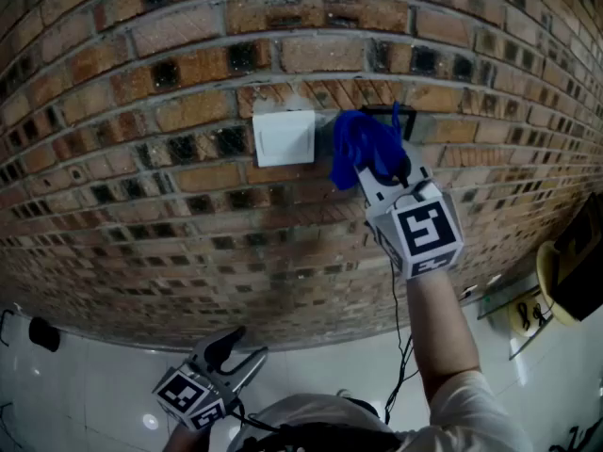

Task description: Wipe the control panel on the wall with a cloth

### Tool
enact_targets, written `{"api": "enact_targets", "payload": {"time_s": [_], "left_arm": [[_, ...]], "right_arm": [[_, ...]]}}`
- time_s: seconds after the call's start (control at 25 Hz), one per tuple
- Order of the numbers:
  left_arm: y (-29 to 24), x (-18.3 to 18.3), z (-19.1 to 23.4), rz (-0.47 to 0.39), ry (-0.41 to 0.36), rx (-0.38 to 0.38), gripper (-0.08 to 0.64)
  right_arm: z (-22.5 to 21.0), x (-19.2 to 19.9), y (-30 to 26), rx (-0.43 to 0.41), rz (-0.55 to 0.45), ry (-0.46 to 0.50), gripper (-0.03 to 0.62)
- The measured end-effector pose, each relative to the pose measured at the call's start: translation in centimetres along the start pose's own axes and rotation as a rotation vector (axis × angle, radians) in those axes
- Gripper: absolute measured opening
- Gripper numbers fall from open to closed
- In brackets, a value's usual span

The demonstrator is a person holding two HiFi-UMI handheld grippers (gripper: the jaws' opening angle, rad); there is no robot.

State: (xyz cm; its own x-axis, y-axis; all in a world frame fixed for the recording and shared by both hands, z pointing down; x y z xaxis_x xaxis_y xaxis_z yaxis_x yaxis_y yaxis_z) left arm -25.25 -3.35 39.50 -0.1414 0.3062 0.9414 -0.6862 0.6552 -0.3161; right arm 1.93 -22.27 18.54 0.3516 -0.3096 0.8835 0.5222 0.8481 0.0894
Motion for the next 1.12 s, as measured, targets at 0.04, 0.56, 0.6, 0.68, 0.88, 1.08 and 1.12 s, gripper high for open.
{"api": "enact_targets", "payload": {"time_s": [0.04, 0.56, 0.6, 0.68, 0.88, 1.08, 1.12], "left_arm": [[-0.5, 0.0, -0.3, -0.004, 0.006, 0.0, 0.206], [-6.9, -1.8, -2.5, 0.0, 0.011, 0.037, 0.206], [-7.1, -1.8, -2.5, 0.004, 0.009, 0.035, 0.206], [-7.2, -1.7, -2.5, 0.018, 0.002, 0.031, 0.206], [-7.5, -2.0, -2.5, 0.008, 0.008, 0.038, 0.206], [-6.9, -1.8, -2.4, 0.01, 0.008, 0.023, 0.206], [-6.7, -1.8, -2.4, 0.008, 0.009, 0.017, 0.206]], "right_arm": [[-0.9, 0.2, 0.2, 0.006, -0.005, 0.018, 0.089], [-13.5, 7.1, 5.4, 0.187, 0.119, 0.022, 0.089], [-14.0, 7.6, 5.5, 0.193, 0.125, 0.012, 0.09], [-14.4, 8.1, 5.8, 0.193, 0.127, -0.006, 0.089], [-9.3, 4.0, 6.6, 0.103, 0.006, 0.037, 0.089], [-2.2, 0.7, 3.0, -0.066, -0.035, 0.078, 0.089], [-1.5, 0.3, 2.3, -0.08, -0.043, 0.07, 0.09]]}}
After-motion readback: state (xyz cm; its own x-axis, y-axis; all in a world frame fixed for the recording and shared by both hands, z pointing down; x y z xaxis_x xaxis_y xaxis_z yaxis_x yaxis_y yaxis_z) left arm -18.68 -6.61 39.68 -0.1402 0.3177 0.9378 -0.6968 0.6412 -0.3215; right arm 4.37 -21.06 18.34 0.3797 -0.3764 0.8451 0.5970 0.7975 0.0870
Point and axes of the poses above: the fingertips, and each gripper's own axes: y backward along the fingers, z to its left, x out of its underside, the point moved 10 cm from there along y, backward along the fingers, and after that the axes turned 12 degrees about z, right-handed, at the moved point
